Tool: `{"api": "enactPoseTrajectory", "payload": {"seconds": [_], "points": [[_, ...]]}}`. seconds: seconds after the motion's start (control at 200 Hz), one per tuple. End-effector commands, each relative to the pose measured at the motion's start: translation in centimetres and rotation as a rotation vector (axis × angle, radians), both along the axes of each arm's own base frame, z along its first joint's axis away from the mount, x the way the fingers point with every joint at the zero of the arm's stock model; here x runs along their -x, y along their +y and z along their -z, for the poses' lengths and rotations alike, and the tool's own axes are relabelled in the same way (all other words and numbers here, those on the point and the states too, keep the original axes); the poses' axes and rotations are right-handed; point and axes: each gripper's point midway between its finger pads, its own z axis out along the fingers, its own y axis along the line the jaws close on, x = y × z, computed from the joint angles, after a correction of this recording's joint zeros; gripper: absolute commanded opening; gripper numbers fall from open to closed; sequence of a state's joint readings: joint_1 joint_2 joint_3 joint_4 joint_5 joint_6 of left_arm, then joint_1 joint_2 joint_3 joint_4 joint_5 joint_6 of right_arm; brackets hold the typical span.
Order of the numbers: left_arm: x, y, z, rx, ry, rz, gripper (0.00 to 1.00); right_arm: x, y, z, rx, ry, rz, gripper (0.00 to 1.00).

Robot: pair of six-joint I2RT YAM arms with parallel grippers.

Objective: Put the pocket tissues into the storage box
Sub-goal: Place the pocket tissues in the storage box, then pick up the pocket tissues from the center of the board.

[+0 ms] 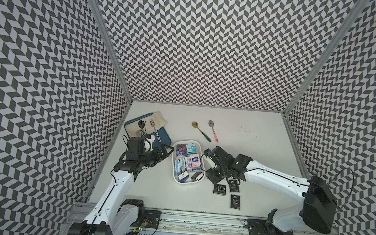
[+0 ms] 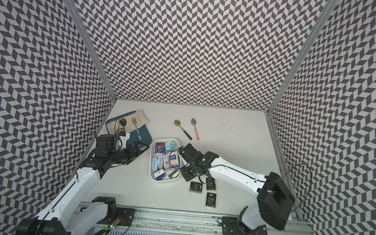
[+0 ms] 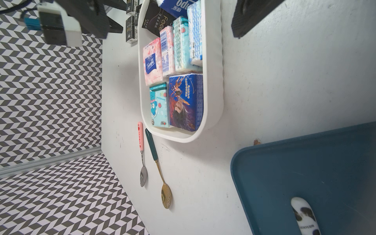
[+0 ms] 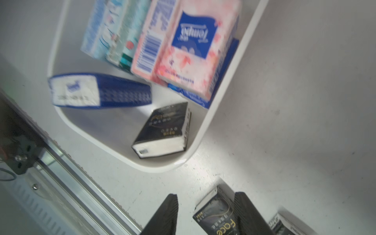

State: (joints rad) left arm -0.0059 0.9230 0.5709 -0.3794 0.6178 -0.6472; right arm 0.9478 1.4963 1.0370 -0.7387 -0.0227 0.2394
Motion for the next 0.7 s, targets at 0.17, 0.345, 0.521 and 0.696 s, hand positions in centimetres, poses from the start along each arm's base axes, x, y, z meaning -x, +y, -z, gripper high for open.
{"api": "enactPoseTrajectory", "payload": {"seconds": [0.17,0.345,0.521,0.696], "points": [[-0.1,0.1,-0.7,-0.005,-0.026,0.005,1.00,1.8,-2.2,2.5,0.140,0.084,-0.041,0.72],[0.1,0.1,-0.8,-0.005,-0.031,0.002,1.00,2.5,-2.2,4.6,0.182,0.148,-0.043,0.73],[0.2,0.1,-0.8,-0.006,-0.031,0.002,1.00,3.2,-2.8,6.8,0.222,0.190,-0.015,0.72],[0.2,0.1,-0.9,-0.004,-0.034,-0.001,1.00,4.2,-2.9,7.5,0.206,0.268,0.054,0.71]]}}
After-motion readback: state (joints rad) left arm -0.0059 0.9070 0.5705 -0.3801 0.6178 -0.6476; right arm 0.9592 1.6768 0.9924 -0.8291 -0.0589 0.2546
